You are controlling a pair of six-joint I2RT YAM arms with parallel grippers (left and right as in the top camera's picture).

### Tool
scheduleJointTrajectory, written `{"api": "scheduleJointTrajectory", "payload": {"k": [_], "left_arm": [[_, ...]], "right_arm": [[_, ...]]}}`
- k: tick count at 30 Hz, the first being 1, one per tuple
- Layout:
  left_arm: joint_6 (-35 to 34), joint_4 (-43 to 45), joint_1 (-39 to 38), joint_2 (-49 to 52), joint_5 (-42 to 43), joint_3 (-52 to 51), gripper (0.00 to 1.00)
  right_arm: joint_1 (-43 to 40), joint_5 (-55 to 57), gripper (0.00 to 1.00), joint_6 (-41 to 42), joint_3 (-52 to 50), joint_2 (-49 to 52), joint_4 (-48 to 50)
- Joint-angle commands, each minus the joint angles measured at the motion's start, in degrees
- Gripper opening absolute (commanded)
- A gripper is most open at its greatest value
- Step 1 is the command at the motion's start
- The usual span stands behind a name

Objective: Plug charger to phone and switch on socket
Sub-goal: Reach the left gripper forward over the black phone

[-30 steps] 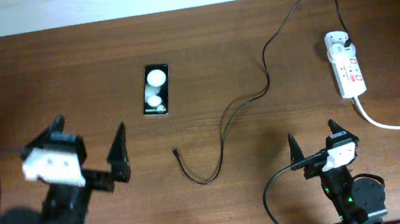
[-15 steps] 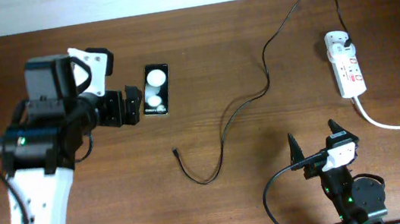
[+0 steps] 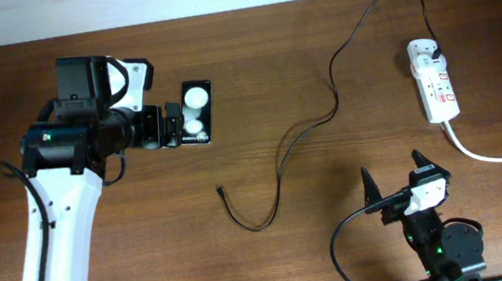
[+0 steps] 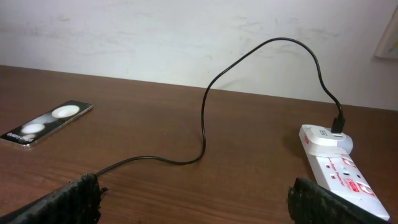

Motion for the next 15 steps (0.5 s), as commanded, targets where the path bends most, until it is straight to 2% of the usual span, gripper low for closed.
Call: {"api": "scheduleJointTrajectory", "payload": {"k": [1,15], "left_arm": [[0.90,-0.07,-0.24,0.52,2.16,1.07,0.99],[0.90,-0.11,-0.24,7.50,2.12,1.07,0.99]], "right_arm": [[0.50,0.11,0.99,-0.37,-0.28,-0.48,-0.37],[0.50,0.11,0.99,-0.37,-0.28,-0.48,-0.37]]}}
